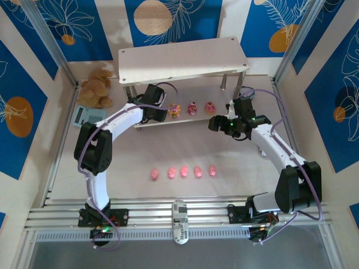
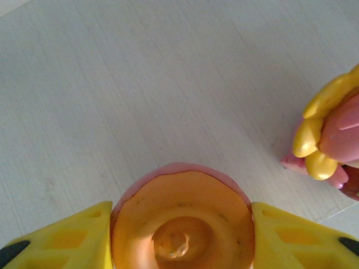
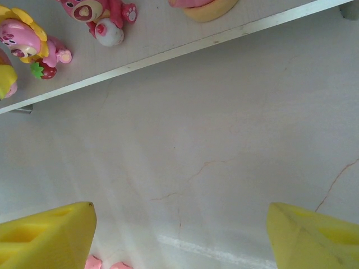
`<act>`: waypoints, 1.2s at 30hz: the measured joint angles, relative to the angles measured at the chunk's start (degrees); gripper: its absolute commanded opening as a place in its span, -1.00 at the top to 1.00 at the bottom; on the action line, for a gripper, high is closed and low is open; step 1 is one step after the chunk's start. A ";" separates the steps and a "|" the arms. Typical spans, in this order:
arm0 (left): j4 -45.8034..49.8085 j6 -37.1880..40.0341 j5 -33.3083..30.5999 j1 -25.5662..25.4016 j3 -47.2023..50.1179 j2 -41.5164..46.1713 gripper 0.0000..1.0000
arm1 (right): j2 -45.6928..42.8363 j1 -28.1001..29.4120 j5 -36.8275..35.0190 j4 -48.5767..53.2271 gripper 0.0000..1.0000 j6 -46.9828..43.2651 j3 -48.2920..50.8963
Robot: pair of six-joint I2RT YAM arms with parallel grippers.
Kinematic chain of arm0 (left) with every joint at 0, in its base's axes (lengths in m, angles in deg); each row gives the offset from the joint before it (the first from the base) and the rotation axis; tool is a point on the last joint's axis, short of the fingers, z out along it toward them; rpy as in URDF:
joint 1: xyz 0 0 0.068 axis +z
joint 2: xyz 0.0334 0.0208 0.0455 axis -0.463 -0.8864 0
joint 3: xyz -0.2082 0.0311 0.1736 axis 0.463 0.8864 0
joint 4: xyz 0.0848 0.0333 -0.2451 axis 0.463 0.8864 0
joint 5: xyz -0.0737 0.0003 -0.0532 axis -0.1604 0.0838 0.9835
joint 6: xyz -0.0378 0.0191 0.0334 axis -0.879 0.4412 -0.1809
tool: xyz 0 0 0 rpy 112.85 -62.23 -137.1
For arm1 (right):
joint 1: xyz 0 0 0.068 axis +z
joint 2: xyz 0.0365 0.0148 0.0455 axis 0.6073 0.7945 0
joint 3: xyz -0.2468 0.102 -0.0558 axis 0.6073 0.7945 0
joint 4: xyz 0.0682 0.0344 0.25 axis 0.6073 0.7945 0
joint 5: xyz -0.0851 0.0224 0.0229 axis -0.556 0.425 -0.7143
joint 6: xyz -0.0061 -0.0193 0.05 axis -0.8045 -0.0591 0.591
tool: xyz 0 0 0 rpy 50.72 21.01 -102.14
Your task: Place and organize the plastic toys onto the shelf
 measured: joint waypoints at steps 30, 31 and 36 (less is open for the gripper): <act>2.21 0.28 -1.64 0.57 -3.06 -3.78 -0.50 | 0.00 -0.02 0.00 0.02 -0.60 -0.20 0.00; 2.19 0.22 -1.66 0.63 -3.06 -3.93 -0.50 | 0.00 -0.02 0.00 0.02 -0.60 -0.22 0.00; 2.16 0.17 -1.60 0.72 -3.08 -4.04 -0.50 | 0.00 -0.02 0.00 0.02 -0.60 -0.24 0.00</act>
